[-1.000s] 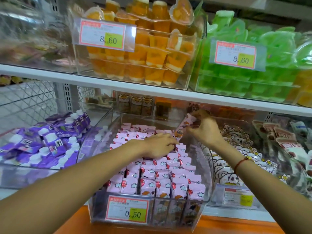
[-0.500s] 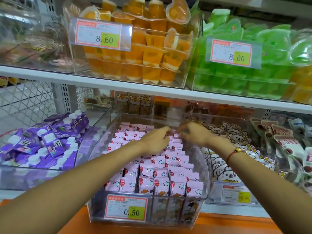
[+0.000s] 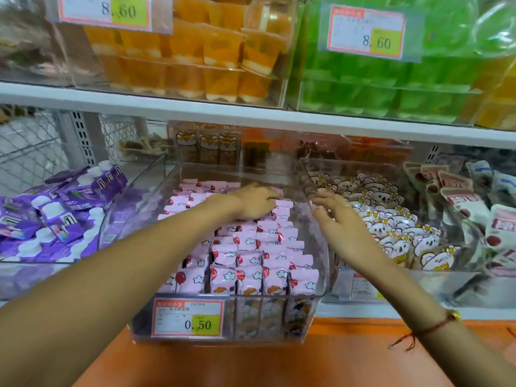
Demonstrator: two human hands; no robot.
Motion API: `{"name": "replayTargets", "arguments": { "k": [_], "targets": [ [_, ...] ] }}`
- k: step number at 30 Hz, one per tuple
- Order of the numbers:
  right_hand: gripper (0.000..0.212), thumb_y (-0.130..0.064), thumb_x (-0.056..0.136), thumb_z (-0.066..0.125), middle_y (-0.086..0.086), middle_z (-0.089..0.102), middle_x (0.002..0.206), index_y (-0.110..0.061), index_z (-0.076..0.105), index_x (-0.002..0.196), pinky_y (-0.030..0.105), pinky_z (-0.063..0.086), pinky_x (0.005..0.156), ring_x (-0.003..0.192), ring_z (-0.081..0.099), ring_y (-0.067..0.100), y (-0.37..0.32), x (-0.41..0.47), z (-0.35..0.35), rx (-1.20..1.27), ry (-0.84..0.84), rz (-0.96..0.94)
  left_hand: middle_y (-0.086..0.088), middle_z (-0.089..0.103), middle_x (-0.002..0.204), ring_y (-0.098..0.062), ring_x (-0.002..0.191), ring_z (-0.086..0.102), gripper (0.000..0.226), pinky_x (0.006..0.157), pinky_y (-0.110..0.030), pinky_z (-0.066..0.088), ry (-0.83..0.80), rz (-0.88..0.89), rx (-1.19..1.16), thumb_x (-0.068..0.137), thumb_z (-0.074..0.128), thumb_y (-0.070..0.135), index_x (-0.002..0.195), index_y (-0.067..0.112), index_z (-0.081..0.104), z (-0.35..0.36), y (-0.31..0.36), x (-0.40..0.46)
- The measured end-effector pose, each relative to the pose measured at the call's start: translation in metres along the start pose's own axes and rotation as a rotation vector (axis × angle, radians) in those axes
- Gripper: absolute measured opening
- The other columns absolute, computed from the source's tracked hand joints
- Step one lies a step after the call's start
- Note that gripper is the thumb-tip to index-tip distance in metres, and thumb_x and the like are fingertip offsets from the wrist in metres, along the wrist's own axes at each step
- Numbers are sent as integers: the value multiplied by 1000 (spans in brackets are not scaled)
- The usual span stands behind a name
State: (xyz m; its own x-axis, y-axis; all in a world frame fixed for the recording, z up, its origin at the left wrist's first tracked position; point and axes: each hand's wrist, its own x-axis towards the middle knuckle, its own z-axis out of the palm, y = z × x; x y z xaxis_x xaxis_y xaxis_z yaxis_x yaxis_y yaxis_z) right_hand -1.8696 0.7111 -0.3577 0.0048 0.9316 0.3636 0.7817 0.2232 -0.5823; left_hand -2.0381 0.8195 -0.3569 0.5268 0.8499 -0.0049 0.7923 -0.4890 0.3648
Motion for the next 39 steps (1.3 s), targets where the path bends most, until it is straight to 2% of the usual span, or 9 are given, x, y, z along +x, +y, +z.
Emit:
{"name": "replayTargets", "arguments": {
  "k": [3,7,12,15,21,27,30,33,39],
  "targets": [
    [26,-31,95,48,-1,53,122,-23,54,120,25,38,85,103,52,10,4,-15,3,150,67,18,-12,53,133,-26,119,51,35,98,-31,41,64,-38,-281,100,38,14,134,12,49,-2,-1,7],
    [10,-41,90,53,-20,57,89,-47,46,87,27,42,67,78,56,1,5,-21,3,254,104,61,-7,57,129,-24,112,56,30,93,-33,47,276,-105,-213,98,45,11,125,14,57,-6,-3,26],
    [15,-45,89,53,-25,52,93,-53,44,79,28,41,76,92,55,4,10,-18,5,238,116,42,-6,61,118,-26,108,57,27,95,-40,47,177,-167,112,94,54,27,118,16,60,-5,1,44],
    [6,-49,87,51,-27,50,94,-50,46,86,28,41,77,94,55,5,13,-18,6,227,120,39,-2,64,111,-23,106,59,18,92,-38,49,281,-194,154,92,59,21,108,16,64,1,3,49],
    [15,-41,90,54,-27,50,87,-47,43,81,27,41,70,84,54,-2,7,-16,1,246,92,47,0,64,110,-22,97,60,16,81,-31,49,651,-234,-437,95,52,32,101,21,63,-17,20,29],
    [18,-28,87,63,-3,56,98,-23,53,101,25,39,66,81,54,10,-8,-1,-21,162,-55,164,-11,63,112,-24,100,63,21,90,-38,53,828,-352,-1138,96,52,18,112,6,58,-23,27,-48],
    [48,-24,84,68,5,55,123,-11,50,127,21,35,85,107,51,16,-36,0,-21,26,54,12,-9,63,108,-17,94,63,19,72,-20,57,877,-331,-1295,97,49,14,112,5,57,-16,36,-93],
    [67,-36,79,72,-2,47,132,-22,40,136,23,36,96,121,43,13,-70,-17,-4,14,32,-226,-8,66,106,-10,92,64,19,63,-16,56,885,-296,-1359,98,48,16,109,7,60,-8,47,-127],
    [49,-22,83,68,-6,56,117,-26,47,127,34,49,79,106,53,17,-83,-42,8,-171,166,-479,-7,69,104,-12,96,67,20,66,-18,57,767,-237,-1498,97,51,21,105,7,63,-8,55,-153]
  ]
}}
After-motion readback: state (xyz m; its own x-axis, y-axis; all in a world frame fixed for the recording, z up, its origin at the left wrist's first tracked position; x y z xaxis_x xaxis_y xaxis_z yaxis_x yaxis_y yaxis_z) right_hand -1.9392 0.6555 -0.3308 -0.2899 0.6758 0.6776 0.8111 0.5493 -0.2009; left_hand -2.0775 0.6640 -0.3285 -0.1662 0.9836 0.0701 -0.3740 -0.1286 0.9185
